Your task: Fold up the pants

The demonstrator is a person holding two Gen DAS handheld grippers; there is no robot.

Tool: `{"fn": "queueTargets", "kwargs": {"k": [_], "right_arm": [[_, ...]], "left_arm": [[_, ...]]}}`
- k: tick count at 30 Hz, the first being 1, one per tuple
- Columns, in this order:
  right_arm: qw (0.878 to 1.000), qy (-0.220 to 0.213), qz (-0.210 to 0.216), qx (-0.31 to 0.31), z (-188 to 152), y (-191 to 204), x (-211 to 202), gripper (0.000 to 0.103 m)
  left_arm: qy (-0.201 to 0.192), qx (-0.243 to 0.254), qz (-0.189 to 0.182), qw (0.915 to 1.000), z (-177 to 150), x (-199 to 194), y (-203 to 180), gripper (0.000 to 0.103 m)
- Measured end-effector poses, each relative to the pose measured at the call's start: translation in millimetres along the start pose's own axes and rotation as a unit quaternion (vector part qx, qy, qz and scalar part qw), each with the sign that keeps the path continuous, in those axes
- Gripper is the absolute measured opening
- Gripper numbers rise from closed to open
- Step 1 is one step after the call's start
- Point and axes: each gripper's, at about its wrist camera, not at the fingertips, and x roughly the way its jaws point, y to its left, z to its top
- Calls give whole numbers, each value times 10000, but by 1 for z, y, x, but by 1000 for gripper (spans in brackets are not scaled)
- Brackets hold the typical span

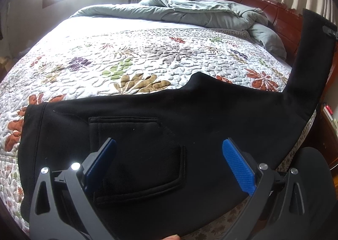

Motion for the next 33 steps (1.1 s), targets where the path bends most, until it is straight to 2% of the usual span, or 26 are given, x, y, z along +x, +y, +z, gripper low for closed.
{"fn": "queueTargets", "kwargs": {"k": [15, 33], "right_arm": [[9992, 171, 42, -346, -6, 25, 10, 10], [9892, 606, 287, -1301, -44, 99, 36, 10]], "left_arm": [[-148, -140, -134, 9997, 0, -5, 7, 100], [-258, -338, -218, 9989, 2, -7, 19, 100]]}}
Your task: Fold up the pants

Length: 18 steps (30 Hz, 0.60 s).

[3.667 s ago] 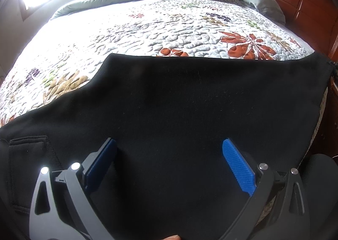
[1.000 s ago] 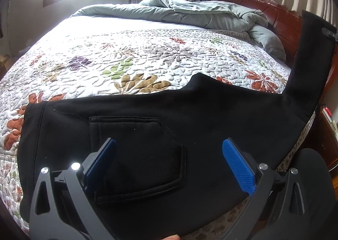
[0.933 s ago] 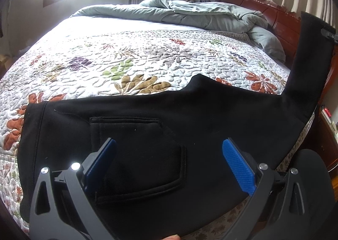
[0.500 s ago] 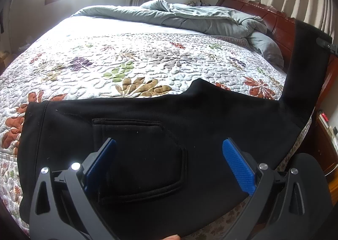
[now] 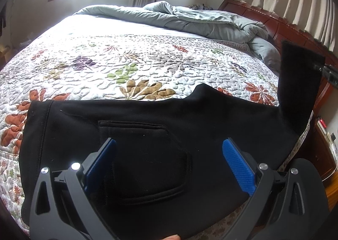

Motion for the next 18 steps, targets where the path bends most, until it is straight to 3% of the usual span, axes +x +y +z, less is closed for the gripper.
{"fn": "queueTargets", "kwargs": {"k": [18], "right_arm": [[9987, 170, 111, -468, -16, 31, 17, 10]], "left_arm": [[44, -21, -17, 10000, -1, 4, 1, 100]]}}
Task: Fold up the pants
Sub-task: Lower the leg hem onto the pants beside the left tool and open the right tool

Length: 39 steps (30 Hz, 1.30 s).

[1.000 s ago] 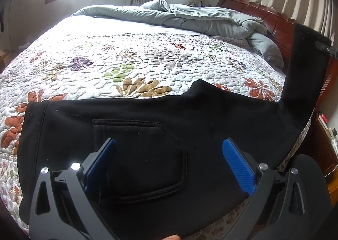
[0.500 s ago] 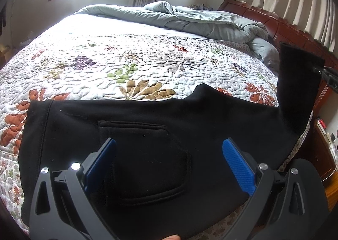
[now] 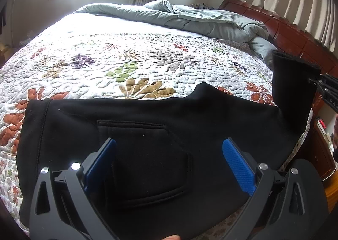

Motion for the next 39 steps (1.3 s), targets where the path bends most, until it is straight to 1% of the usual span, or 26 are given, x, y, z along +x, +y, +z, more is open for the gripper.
{"fn": "queueTargets", "kwargs": {"k": [5, 11, 14, 20, 28, 32, 35, 39], "right_arm": [[9999, 64, 43, -152, -4, 10, 7, 10], [9983, 173, 75, -548, -13, 36, 16, 10], [9965, 197, 34, -810, -19, 50, 21, 10], [9922, 286, -85, -1214, -31, 67, 31, 10], [9879, 417, 7, -1491, -42, 85, 40, 10], [9839, 540, 70, -1700, -52, 99, 47, 10], [9789, 608, 2, -1953, -58, 108, 50, 11], [9726, 855, 83, -2161, -62, 116, 57, 11]], "left_arm": [[28, -6, -12, 10000, 0, 2, 0, 100], [42, -27, -31, 10000, 0, 3, 1, 100], [42, -43, -41, 10000, 1, 3, 2, 100], [33, -64, -69, 10000, 1, 2, 3, 100], [32, -77, -113, 9999, 2, 1, 2, 100], [40, -60, -133, 9999, 3, 1, 2, 100], [46, -52, -134, 9999, 3, 2, 2, 100], [47, -39, -123, 9999, 3, 2, 1, 100]]}}
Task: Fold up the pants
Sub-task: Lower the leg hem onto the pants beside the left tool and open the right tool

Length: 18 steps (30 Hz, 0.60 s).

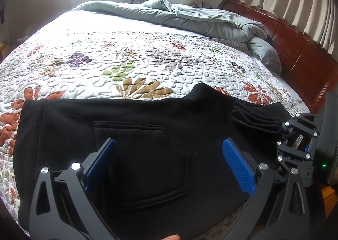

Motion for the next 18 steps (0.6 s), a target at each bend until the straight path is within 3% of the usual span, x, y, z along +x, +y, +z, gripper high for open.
{"fn": "queueTargets", "kwargs": {"k": [7, 11, 13, 15, 18], "right_arm": [[9985, 339, 364, -246, -2, 12, 12, 16], [9932, 455, 1069, 79, -2, -1, 14, 27], [9748, 517, 2067, 656, -4, -25, 14, 45], [9363, 601, 3063, 1609, -12, -59, 18, 51], [9218, 567, 3144, 2198, -24, -85, 17, 51]], "left_arm": [[-4, -26, 50, 10000, -1, 0, 2, 100], [16, -47, 63, 10000, -1, 0, 3, 100], [30, -70, 66, 9999, -1, 0, 4, 100], [25, -102, 71, 9999, -2, -1, 5, 100], [13, -145, 59, 9999, -2, -3, 6, 100]]}}
